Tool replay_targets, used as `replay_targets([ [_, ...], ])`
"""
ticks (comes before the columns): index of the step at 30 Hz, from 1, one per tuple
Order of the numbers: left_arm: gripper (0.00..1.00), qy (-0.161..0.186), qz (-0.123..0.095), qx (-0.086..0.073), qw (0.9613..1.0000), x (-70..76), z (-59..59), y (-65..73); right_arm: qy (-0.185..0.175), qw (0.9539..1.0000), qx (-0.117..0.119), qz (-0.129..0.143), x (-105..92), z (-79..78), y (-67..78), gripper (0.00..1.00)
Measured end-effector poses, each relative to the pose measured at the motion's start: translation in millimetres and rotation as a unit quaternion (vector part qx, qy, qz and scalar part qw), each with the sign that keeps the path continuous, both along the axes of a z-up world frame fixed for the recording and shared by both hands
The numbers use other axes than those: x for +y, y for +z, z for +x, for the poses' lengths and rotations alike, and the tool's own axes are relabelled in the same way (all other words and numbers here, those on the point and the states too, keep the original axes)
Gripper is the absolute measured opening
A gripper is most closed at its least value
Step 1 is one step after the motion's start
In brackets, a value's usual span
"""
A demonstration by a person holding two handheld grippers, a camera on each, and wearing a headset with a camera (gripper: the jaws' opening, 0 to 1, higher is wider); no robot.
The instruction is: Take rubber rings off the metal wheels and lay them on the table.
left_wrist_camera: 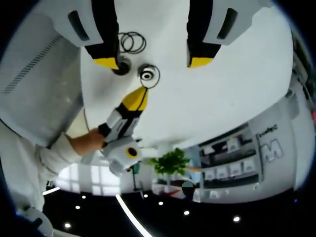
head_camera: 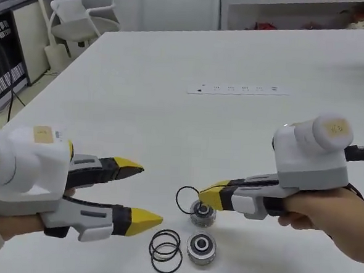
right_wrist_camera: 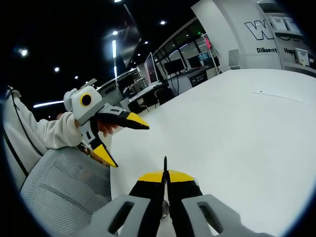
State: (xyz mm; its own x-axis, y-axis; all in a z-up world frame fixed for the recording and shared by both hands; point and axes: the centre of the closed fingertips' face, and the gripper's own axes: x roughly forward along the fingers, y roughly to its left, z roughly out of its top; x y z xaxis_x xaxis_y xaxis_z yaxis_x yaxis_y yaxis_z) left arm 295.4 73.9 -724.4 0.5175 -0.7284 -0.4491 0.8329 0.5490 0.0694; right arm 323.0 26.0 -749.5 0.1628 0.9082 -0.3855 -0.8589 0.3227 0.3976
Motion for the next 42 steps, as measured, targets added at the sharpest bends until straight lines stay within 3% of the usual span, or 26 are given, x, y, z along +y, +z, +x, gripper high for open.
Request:
replay_targets([
  [6,0.61,0.003,0.003,0.012,0.9999,5.8,-14.1,-7.2,0.016,0.9999,-0.001,0.004,8.9,-9.2,4.2,0.00],
  [20,0.70,0.019,-0.011,0.023,0.9995,17.3,-25.8,-10.2,0.054,0.9985,0.004,-0.002,24.8,-32.3,0.7,0.00],
  [36,0.70,0.020,-0.007,0.038,0.9991,17.7,-30.1,-17.1,0.109,0.9934,0.023,-0.025,41.0,-66.2,-15.5,0.00],
  [42,0.69,0.021,-0.003,0.043,0.9989,19.1,-30.4,-20.5,0.140,0.9889,0.029,-0.041,48.0,-85.3,-26.3,0.00],
])
